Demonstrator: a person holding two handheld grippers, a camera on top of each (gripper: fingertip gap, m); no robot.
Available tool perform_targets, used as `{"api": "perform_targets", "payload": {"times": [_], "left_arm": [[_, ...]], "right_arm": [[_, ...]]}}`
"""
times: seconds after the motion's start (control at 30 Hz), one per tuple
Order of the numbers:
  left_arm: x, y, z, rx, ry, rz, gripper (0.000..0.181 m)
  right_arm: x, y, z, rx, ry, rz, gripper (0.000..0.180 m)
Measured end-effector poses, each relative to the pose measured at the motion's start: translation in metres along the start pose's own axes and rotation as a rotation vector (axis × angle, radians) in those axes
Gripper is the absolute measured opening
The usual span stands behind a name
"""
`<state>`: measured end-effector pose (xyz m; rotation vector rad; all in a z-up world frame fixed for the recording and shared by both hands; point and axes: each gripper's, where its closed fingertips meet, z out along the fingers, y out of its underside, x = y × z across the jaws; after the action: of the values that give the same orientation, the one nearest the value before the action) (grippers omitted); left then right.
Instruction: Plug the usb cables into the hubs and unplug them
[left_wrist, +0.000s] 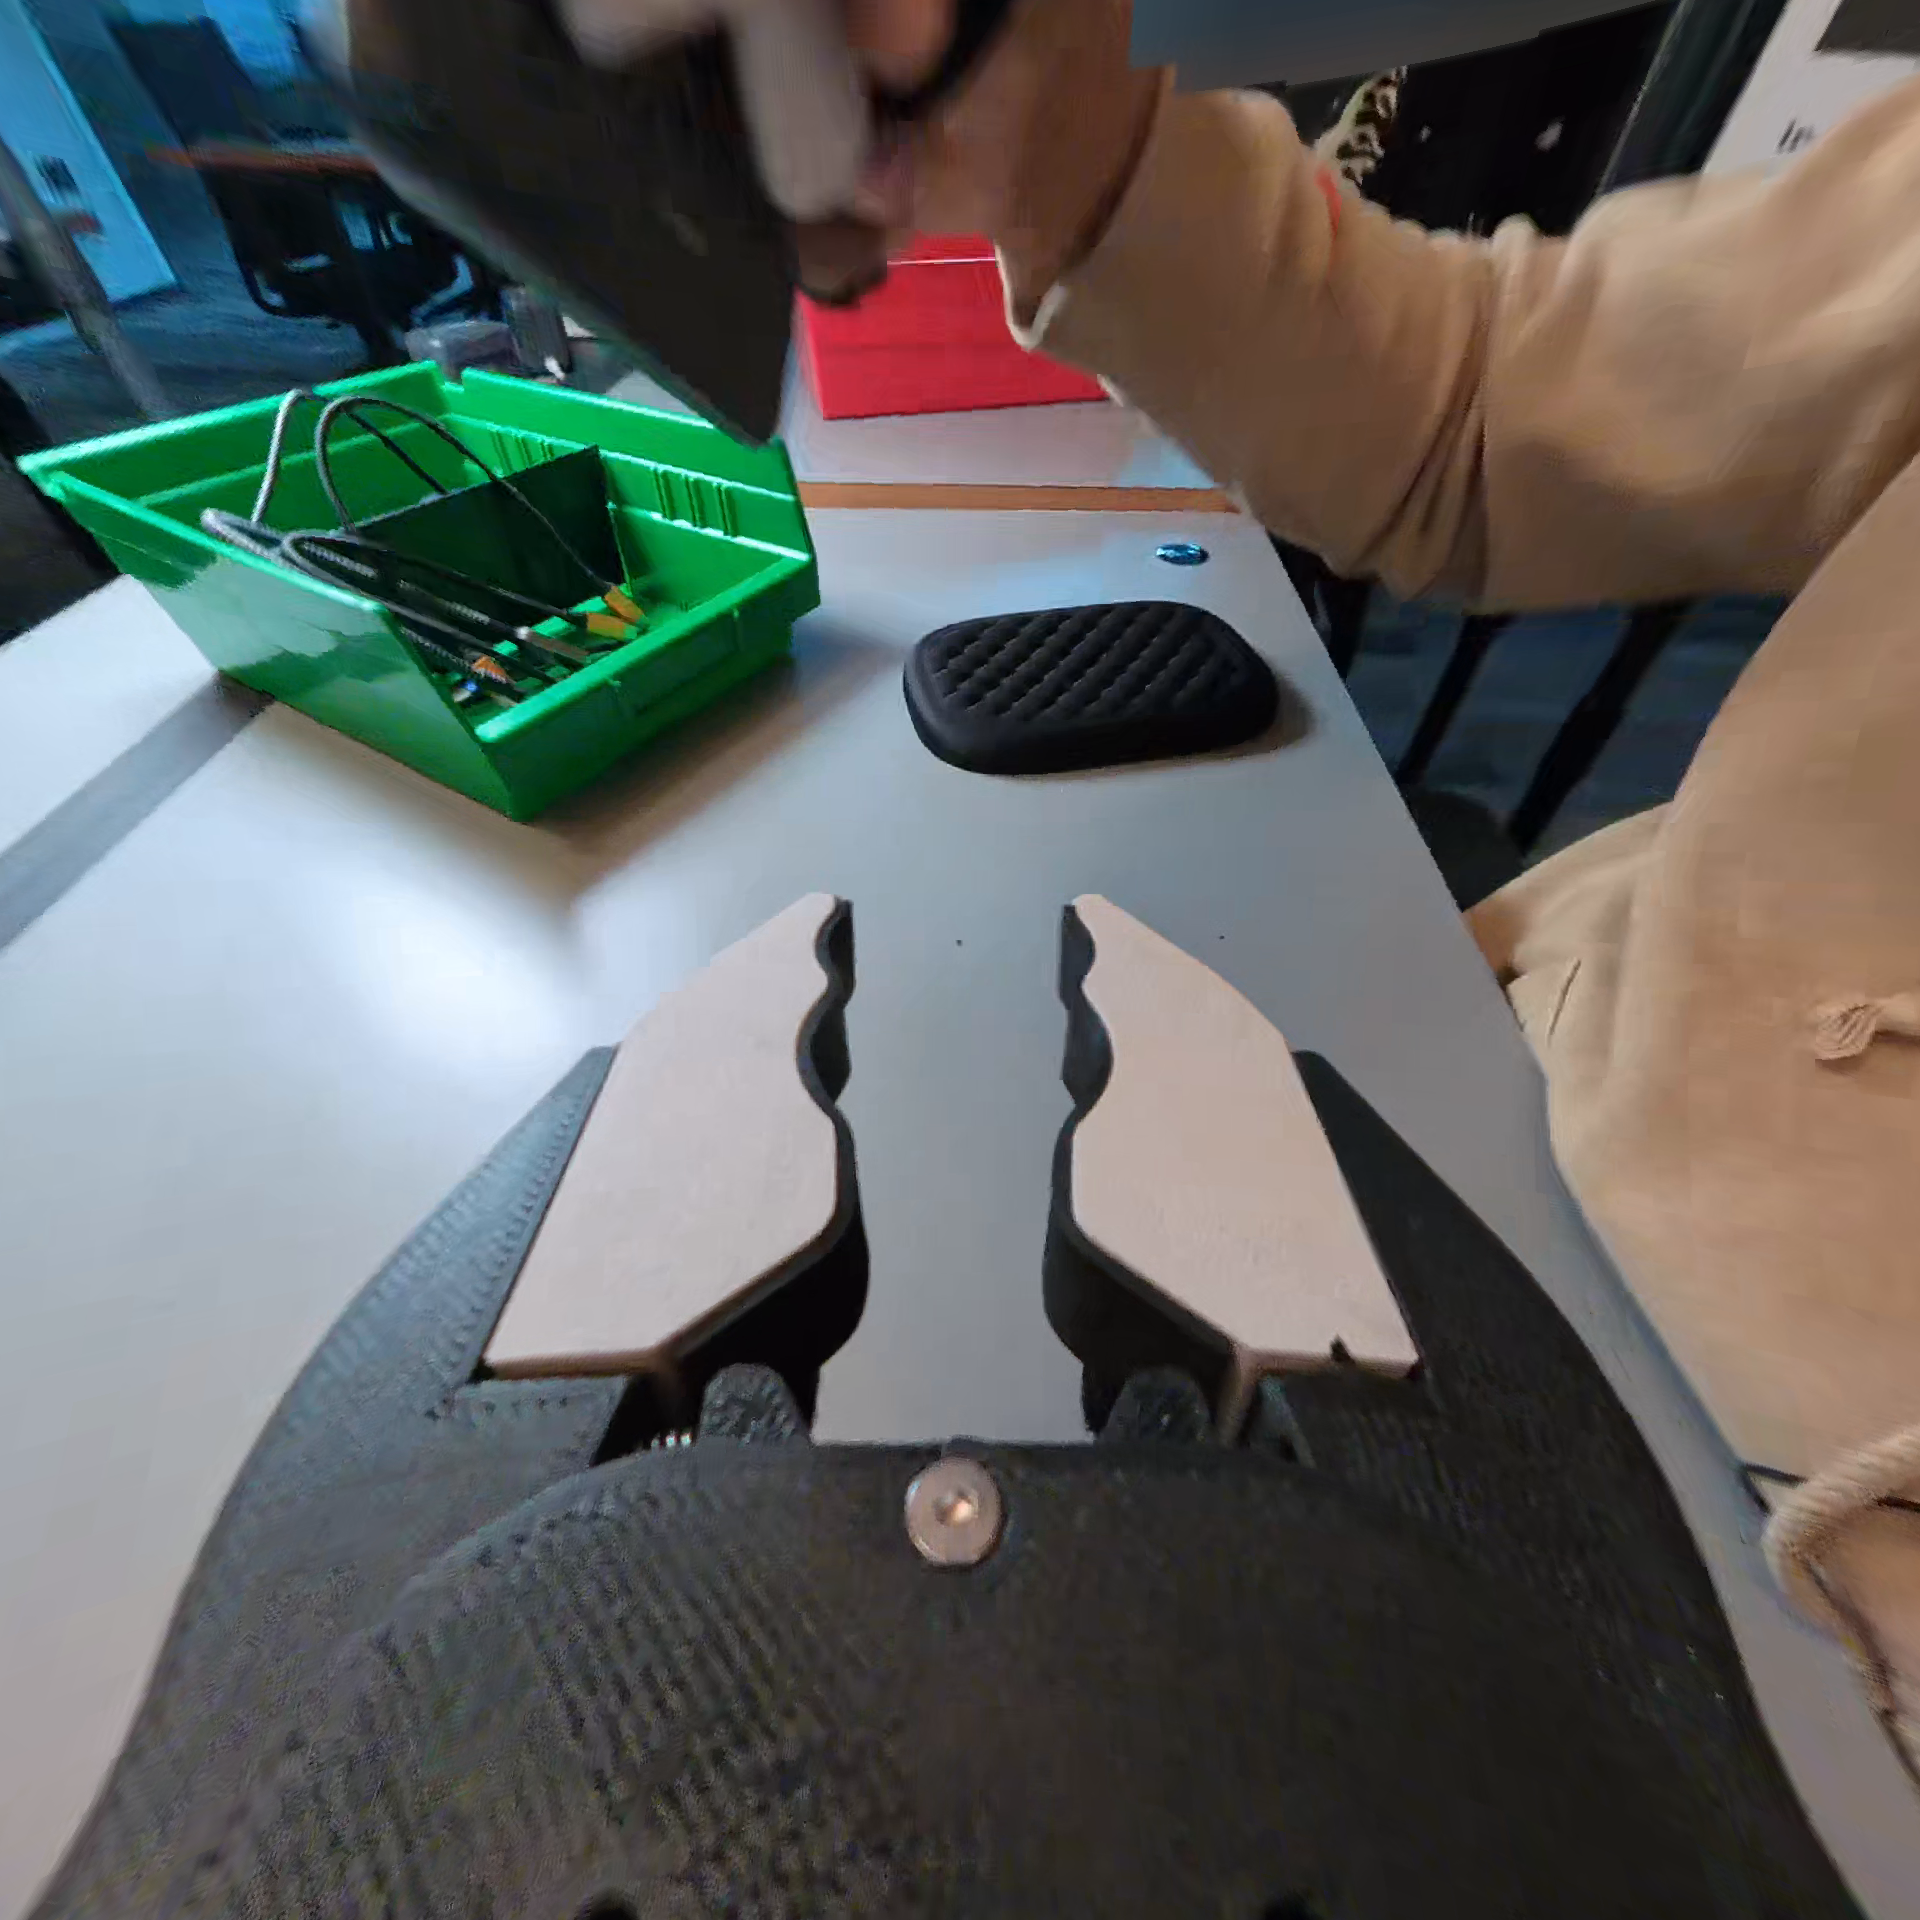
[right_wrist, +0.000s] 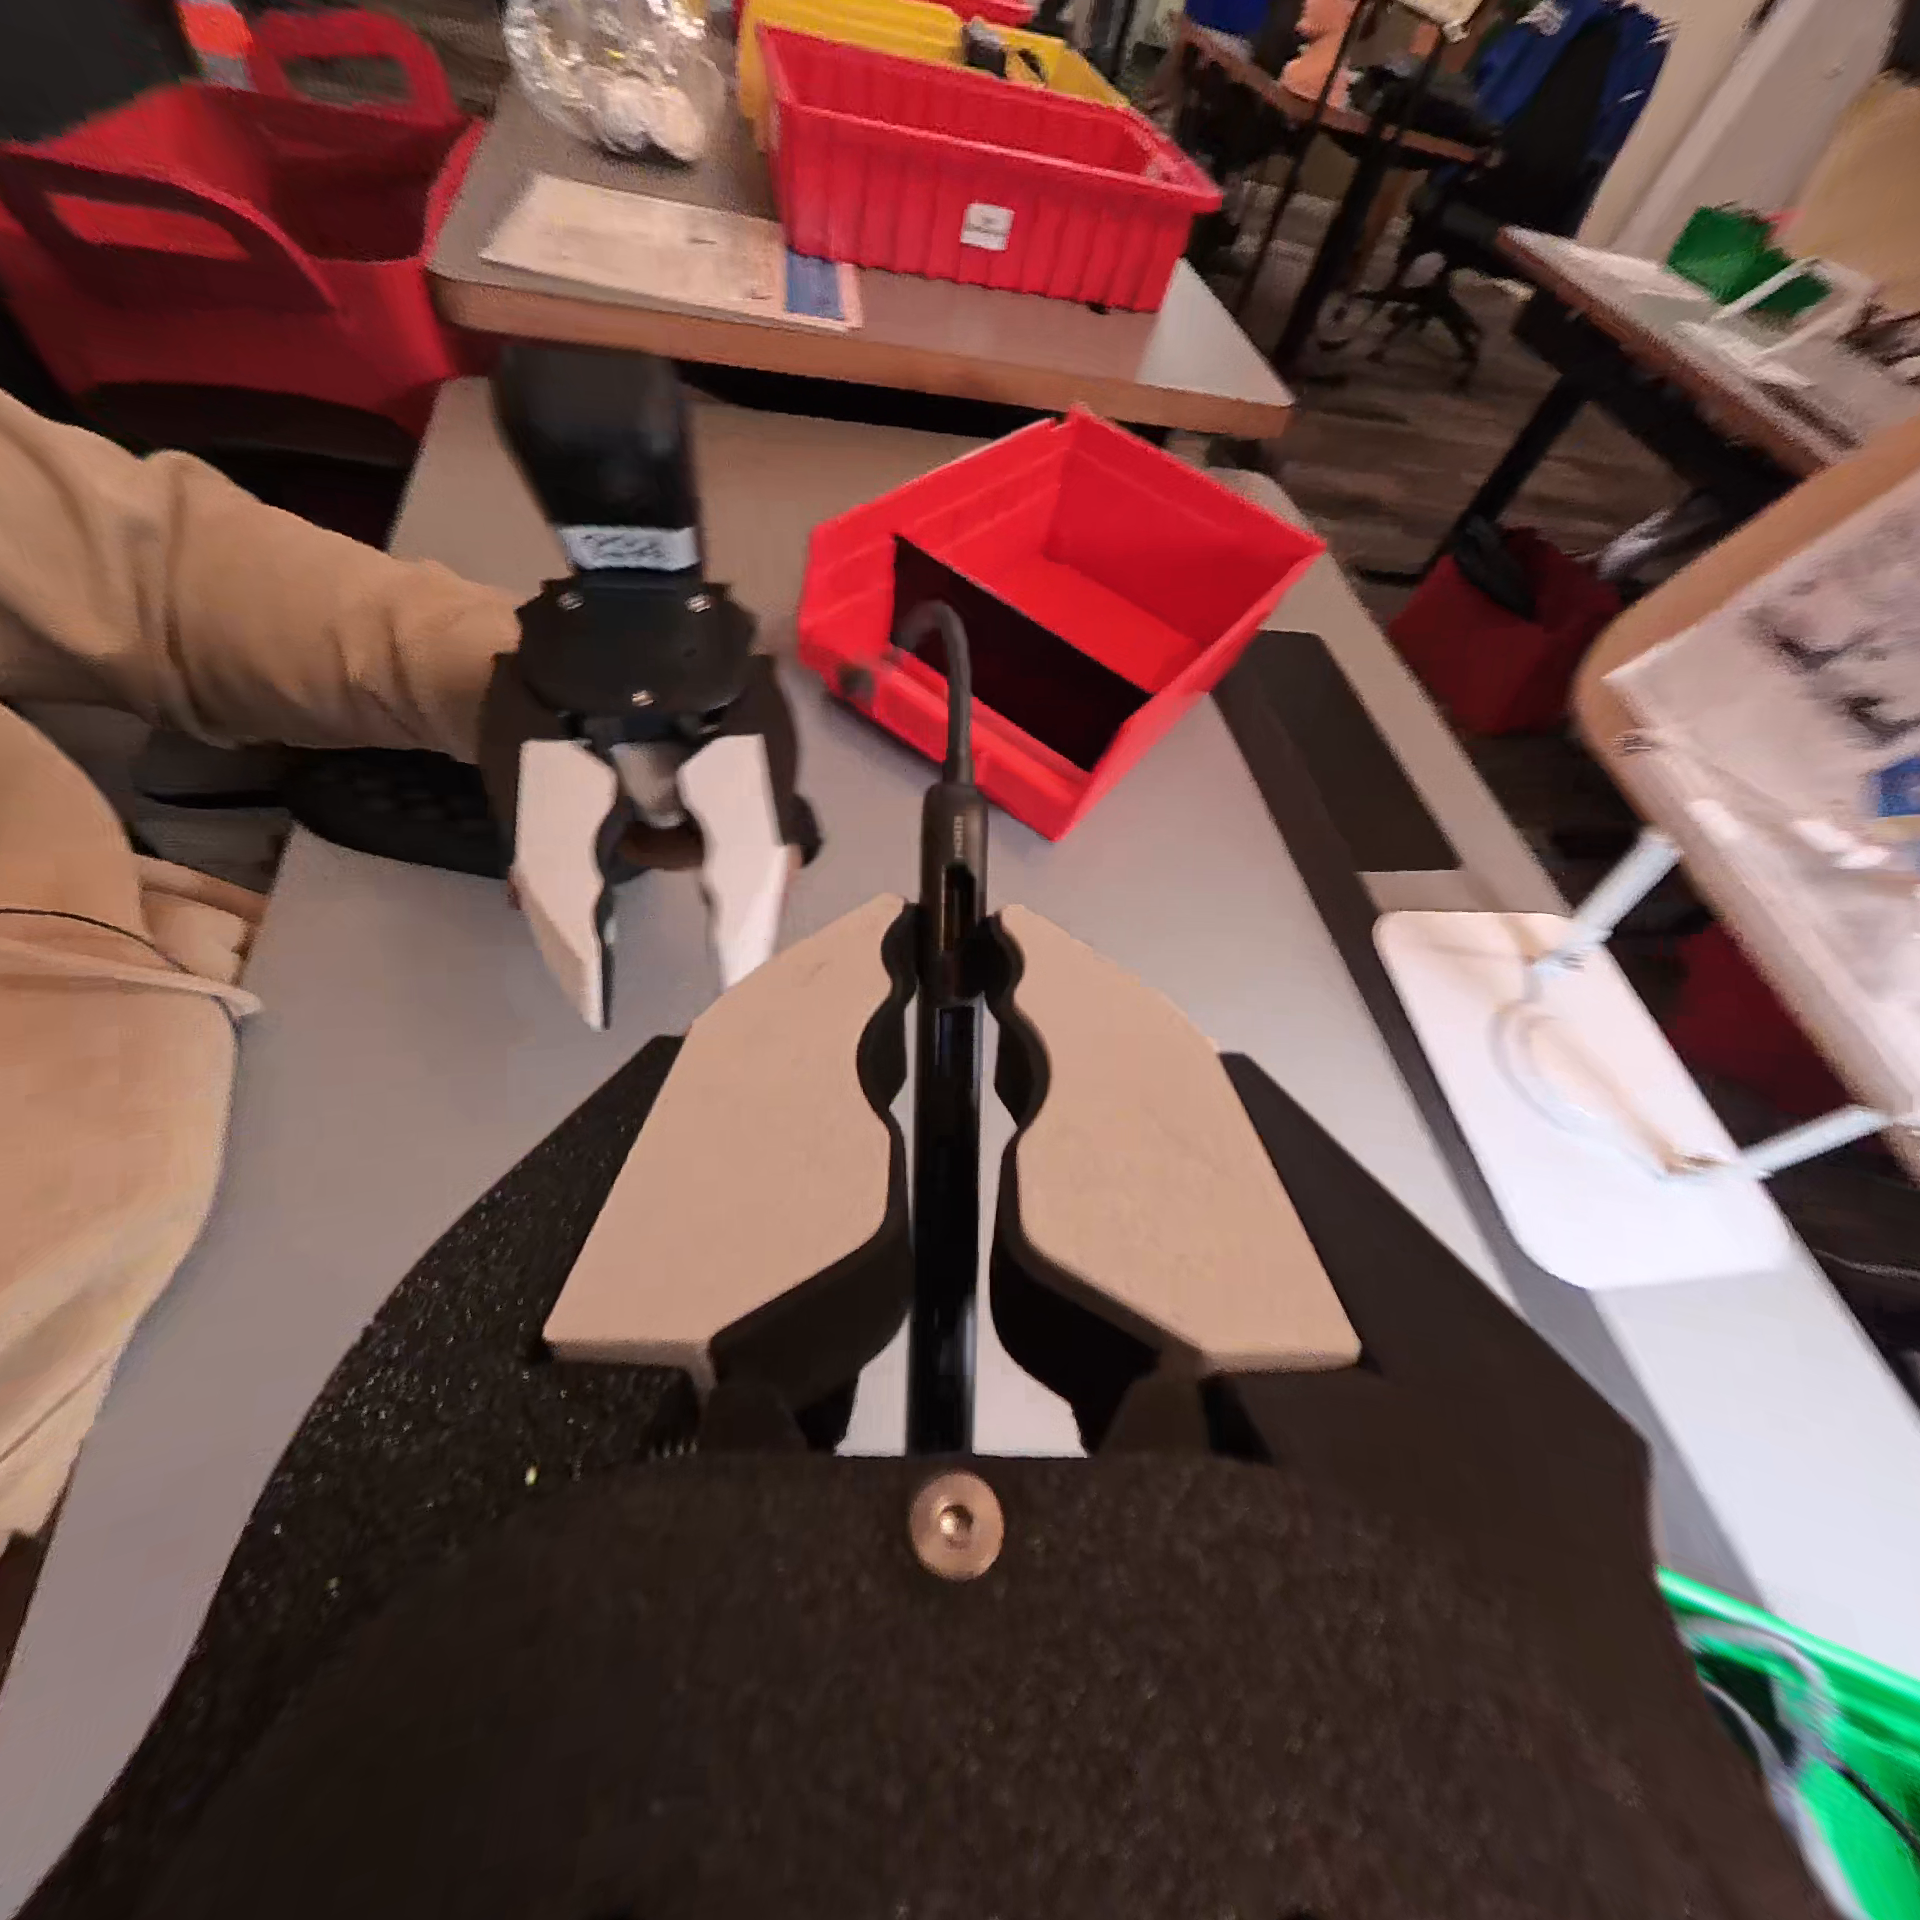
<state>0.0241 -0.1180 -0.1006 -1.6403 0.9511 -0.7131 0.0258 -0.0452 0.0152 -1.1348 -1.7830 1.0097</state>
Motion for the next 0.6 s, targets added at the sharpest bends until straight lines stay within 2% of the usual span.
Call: {"api": "perform_targets", "payload": {"times": [0.07,0.27,0.43,0.6], "left_arm": [[0.007,0.002,0.002,-0.021,0.028,0.007,0.029],[-0.004,-0.011,-0.008,0.068,-0.012,-0.045,0.035],[-0.024,-0.022,-0.027,0.156,-0.084,-0.097,0.036],[-0.036,-0.028,-0.043,0.200,-0.145,-0.100,0.036]], "right_arm": [[0.017,-0.013,-0.025,0.012,0.070,-0.003,0.012],[0.084,-0.017,-0.092,-0.056,0.344,-0.028,0.011],[0.161,0.028,-0.146,-0.217,0.572,0.028,0.011],[0.218,0.097,-0.183,-0.404,0.655,0.157,0.011]]}}
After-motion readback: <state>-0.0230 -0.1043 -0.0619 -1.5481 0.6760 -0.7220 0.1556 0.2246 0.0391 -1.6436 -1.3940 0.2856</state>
